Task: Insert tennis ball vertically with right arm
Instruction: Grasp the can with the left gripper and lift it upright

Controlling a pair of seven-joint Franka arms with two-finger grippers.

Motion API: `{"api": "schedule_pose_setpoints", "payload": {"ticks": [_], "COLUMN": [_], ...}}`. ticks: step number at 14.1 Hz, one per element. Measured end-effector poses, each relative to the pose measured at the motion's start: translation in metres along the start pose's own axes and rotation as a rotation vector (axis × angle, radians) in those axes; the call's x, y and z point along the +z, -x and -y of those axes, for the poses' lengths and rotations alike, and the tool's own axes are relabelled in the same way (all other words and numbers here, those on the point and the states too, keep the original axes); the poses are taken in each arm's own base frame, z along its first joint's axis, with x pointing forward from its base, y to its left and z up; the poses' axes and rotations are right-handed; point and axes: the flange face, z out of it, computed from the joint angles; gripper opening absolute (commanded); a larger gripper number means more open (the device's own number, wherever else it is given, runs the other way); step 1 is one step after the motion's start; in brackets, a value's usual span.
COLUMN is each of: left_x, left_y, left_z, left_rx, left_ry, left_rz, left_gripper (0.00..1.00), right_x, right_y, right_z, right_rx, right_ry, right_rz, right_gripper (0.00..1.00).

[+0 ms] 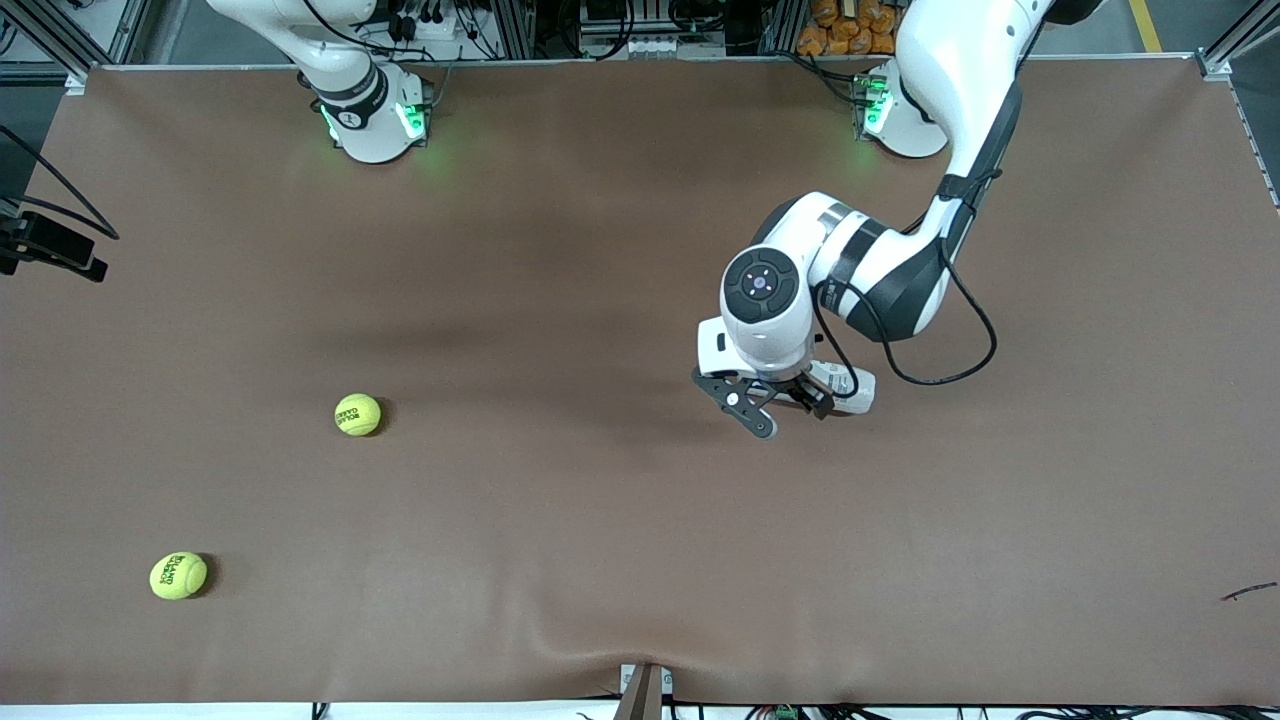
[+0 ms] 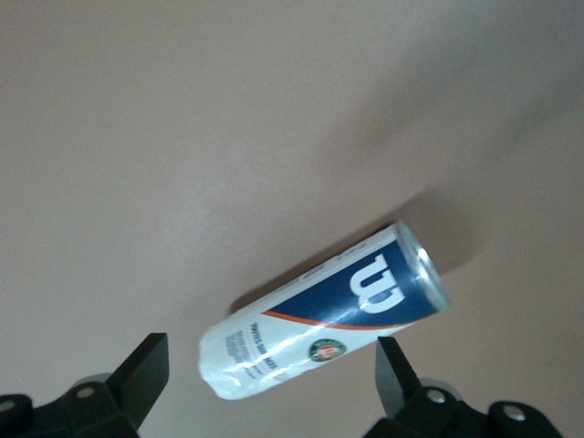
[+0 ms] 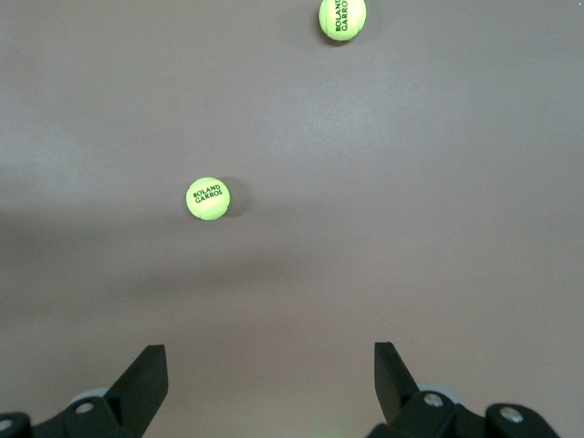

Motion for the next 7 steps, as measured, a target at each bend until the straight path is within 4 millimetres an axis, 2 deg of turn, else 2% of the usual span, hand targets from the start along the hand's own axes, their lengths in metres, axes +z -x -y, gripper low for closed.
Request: {"api": "schedule_pose_setpoints", "payload": {"ticks": [4, 7], "left_x": [0.009, 0.028], "left_y": [0.011, 0.021], "left_z": [0.029, 0.046], "left_rx": [0.25, 0.44], "left_ry": [0.001, 0.027], "left_rz": [0.021, 0.051], "left_gripper": [1.0, 1.0], "right_x": [0.0, 0.0], "right_y": [0.0, 0.0], "right_z": [0.0, 0.001], "right_rx": [-0.001, -0.002], "right_ry": [0.002, 0.002], "right_rz": [0.0, 0.0], "right_gripper": [1.0, 1.0]}}
